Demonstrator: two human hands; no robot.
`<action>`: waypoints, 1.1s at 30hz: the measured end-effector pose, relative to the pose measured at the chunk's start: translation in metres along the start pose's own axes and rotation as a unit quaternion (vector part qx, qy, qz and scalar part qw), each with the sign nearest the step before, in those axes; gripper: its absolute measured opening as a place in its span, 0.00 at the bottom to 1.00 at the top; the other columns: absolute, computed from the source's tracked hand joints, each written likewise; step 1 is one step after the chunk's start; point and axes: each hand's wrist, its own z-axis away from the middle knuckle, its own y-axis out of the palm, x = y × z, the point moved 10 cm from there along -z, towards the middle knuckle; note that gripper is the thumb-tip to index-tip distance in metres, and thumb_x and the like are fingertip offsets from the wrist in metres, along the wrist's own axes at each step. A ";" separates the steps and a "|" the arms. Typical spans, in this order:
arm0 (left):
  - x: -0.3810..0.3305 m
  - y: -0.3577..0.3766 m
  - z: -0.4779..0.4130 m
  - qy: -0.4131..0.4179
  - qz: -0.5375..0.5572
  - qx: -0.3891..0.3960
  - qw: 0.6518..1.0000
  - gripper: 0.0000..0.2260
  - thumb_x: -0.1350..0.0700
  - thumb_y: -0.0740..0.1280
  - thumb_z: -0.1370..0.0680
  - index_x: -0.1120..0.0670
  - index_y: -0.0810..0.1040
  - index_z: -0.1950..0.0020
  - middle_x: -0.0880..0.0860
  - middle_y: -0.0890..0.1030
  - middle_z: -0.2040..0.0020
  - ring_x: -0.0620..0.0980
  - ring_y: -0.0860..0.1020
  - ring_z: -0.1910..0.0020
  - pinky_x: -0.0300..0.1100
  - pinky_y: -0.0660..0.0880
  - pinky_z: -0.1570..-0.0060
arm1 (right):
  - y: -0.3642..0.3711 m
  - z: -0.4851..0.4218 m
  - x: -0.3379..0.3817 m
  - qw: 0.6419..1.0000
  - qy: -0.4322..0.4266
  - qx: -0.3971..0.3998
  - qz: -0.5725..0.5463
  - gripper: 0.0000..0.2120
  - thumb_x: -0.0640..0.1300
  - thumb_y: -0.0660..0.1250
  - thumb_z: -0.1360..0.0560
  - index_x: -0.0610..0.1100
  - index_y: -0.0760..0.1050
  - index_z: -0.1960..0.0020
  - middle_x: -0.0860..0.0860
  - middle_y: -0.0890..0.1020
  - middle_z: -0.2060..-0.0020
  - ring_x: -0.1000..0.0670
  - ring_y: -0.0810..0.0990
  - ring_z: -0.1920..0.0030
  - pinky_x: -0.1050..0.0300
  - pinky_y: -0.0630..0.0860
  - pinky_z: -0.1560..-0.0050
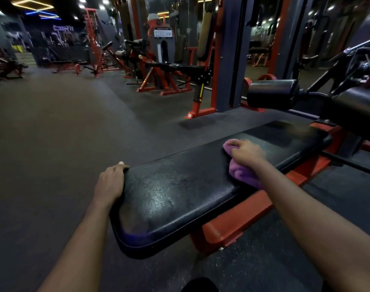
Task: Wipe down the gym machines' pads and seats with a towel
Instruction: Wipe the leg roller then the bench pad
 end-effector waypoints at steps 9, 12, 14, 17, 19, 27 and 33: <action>0.001 -0.006 0.004 -0.002 0.053 -0.024 0.998 0.21 0.48 0.51 0.15 0.51 0.84 0.41 0.60 0.78 0.32 0.61 0.71 0.32 0.54 0.65 0.30 | 0.054 0.125 0.176 0.961 -0.257 0.071 0.074 0.21 0.54 0.59 0.20 0.68 0.68 0.29 0.55 0.63 0.24 0.42 0.71 0.33 0.43 0.72 0.37; -0.001 -0.018 0.013 -0.010 0.070 -0.072 0.995 0.21 0.51 0.52 0.14 0.54 0.85 0.44 0.61 0.79 0.34 0.62 0.71 0.34 0.51 0.64 0.32 | 0.047 0.174 0.183 0.941 -0.328 0.084 0.018 0.25 0.50 0.61 0.21 0.69 0.67 0.27 0.59 0.59 0.20 0.46 0.68 0.30 0.45 0.72 0.36; -0.002 -0.024 0.020 -0.017 0.077 -0.098 0.992 0.22 0.52 0.52 0.14 0.56 0.86 0.45 0.62 0.80 0.36 0.62 0.73 0.36 0.51 0.66 0.35 | 0.038 0.177 0.164 0.943 -0.320 0.093 -0.020 0.27 0.47 0.61 0.22 0.69 0.66 0.27 0.60 0.59 0.20 0.47 0.67 0.28 0.49 0.70 0.33; 0.000 -0.025 0.030 -0.008 0.066 -0.097 0.993 0.22 0.51 0.52 0.14 0.59 0.85 0.44 0.65 0.80 0.38 0.62 0.76 0.38 0.50 0.68 0.38 | 0.029 0.135 0.129 0.972 -0.225 0.071 -0.005 0.26 0.46 0.60 0.21 0.68 0.67 0.27 0.58 0.62 0.21 0.44 0.69 0.29 0.50 0.68 0.32; 0.000 -0.028 0.041 0.012 0.056 -0.090 0.994 0.22 0.51 0.52 0.14 0.60 0.84 0.45 0.64 0.81 0.39 0.61 0.76 0.39 0.49 0.68 0.40 | 0.030 0.092 0.118 0.987 -0.152 0.053 0.018 0.24 0.47 0.58 0.21 0.68 0.69 0.29 0.54 0.67 0.24 0.41 0.71 0.30 0.47 0.68 0.32; 0.025 -0.069 0.080 0.036 0.118 -0.122 0.985 0.26 0.40 0.52 0.17 0.56 0.83 0.46 0.56 0.84 0.50 0.57 0.81 0.47 0.53 0.75 0.41 | 0.095 0.084 0.261 0.952 -0.275 0.119 0.063 0.16 0.56 0.60 0.20 0.68 0.72 0.33 0.51 0.72 0.28 0.41 0.74 0.33 0.47 0.71 0.34; 0.035 -0.080 0.085 0.005 0.150 -0.126 0.981 0.30 0.36 0.50 0.20 0.55 0.84 0.44 0.54 0.85 0.53 0.57 0.82 0.49 0.58 0.77 0.42 | 0.068 0.200 0.246 0.910 -0.388 0.132 0.054 0.25 0.50 0.58 0.20 0.70 0.64 0.26 0.59 0.58 0.21 0.47 0.67 0.29 0.45 0.71 0.38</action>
